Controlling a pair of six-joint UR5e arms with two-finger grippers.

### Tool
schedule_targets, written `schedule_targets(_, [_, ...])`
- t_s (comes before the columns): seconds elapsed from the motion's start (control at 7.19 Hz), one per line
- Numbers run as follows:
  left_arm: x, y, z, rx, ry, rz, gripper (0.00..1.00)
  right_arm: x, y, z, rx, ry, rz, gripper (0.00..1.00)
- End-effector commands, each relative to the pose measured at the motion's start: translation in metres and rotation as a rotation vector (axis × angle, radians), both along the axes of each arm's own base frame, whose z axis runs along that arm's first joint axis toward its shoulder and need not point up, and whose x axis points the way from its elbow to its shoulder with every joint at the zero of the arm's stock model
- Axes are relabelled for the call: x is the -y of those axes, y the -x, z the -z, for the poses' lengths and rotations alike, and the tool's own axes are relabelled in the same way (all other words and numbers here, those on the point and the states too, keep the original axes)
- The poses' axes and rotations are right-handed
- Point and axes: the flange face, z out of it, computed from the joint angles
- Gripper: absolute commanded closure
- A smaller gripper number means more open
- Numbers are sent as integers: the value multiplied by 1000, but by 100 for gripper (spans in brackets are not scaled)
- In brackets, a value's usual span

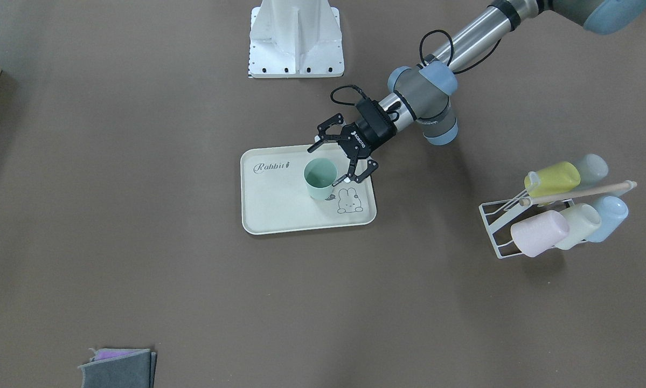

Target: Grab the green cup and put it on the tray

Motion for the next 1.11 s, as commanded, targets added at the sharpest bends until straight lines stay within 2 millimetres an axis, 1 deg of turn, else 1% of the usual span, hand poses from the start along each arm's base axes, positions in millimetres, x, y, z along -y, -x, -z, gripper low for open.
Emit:
schedule_targets(0.0, [15,54,29,-15,-25,64,2,1,2,-1,-1,1,5,0])
schedule_targets(0.14, [20,59,29,3,-30,45,2,1,3,-1,-1,1,6,0])
schedule_targets(0.28, [47,74,29,77,-1,65,2,1,3,-1,-1,1,8,0])
schedule_targets(0.42, [65,93,42,141,38,61,2,1,3,-1,-1,1,8,0])
schedule_targets(0.56, [93,113,63,227,97,80,2,1,3,-1,-1,3,8,0])
schedule_targets(0.7, [117,128,78,296,139,39,2,1,3,-1,-1,3,8,0])
schedule_targets(0.97, [105,151,96,351,315,-76,2,4,5,1,-20,-5,18,0])
